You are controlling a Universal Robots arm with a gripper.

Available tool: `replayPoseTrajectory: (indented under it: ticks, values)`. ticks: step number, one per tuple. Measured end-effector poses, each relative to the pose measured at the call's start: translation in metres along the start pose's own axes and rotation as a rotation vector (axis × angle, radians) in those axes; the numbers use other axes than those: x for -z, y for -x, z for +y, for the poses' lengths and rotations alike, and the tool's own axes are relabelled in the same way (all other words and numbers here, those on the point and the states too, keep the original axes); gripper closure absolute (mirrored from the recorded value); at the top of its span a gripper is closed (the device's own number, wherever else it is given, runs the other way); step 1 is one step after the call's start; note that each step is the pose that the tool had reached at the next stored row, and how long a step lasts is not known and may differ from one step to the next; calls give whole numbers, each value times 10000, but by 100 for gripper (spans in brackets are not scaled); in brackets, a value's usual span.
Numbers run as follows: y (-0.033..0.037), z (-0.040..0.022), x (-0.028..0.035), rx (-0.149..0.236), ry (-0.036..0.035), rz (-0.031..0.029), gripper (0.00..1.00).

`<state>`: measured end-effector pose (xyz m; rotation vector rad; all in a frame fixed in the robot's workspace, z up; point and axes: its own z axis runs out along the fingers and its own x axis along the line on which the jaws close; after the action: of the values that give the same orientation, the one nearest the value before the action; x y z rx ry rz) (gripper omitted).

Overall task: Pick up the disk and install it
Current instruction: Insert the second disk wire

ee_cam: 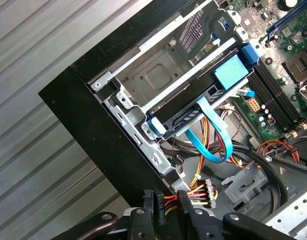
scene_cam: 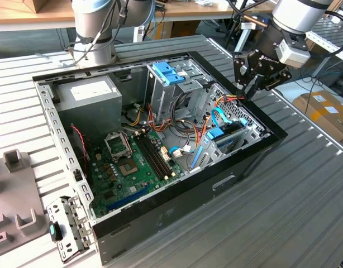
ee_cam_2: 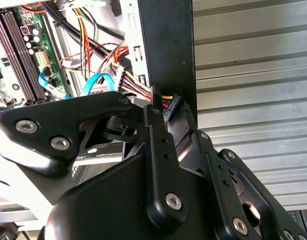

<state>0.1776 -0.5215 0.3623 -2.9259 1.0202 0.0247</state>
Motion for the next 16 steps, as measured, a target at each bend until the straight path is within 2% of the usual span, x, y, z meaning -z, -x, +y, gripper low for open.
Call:
replayPoseTrajectory:
  ticks: [8,11,16]
  values:
    - [1,-4,19,2,16,12,67]
    - [-29,-27,19,3,16,12,67]
    - [-31,-28,19,2,15,12,67]
